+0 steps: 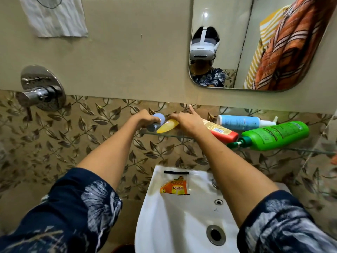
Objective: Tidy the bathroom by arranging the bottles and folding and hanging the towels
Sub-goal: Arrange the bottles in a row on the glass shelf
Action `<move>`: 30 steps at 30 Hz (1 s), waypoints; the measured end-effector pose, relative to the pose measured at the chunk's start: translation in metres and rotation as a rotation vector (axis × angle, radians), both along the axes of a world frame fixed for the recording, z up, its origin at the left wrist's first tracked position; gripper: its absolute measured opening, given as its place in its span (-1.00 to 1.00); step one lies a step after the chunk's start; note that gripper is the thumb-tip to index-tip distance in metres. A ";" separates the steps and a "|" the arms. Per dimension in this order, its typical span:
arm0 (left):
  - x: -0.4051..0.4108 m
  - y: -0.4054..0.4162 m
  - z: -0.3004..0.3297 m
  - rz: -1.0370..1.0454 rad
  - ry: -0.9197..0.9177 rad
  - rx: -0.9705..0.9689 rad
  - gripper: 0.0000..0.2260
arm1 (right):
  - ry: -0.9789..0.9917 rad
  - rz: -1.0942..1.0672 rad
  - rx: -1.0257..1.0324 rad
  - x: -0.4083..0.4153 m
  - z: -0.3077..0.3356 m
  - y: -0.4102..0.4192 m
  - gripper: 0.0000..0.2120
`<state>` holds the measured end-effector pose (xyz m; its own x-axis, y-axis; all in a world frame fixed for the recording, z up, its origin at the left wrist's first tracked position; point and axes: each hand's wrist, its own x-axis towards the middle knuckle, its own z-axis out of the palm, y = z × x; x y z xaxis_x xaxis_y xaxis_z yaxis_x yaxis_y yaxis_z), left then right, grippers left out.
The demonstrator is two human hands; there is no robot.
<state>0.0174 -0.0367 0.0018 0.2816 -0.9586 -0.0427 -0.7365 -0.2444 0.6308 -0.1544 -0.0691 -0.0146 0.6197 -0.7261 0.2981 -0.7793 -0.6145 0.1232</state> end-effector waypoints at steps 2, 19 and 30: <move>-0.004 0.002 0.004 -0.002 0.042 0.064 -0.69 | -0.007 0.008 0.003 0.000 -0.001 -0.002 -0.56; -0.002 -0.005 0.003 0.107 0.419 -0.172 -0.55 | -0.352 -0.133 0.337 0.006 -0.001 -0.012 -0.64; -0.004 0.002 -0.001 0.090 0.337 -0.173 -0.57 | -0.386 -0.133 0.285 -0.004 0.000 -0.004 -0.58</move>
<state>0.0138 -0.0350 0.0007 0.3625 -0.9319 0.0132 -0.4615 -0.1672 0.8713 -0.1586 -0.0735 -0.0146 0.3998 -0.8774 0.2653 -0.8089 -0.4739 -0.3480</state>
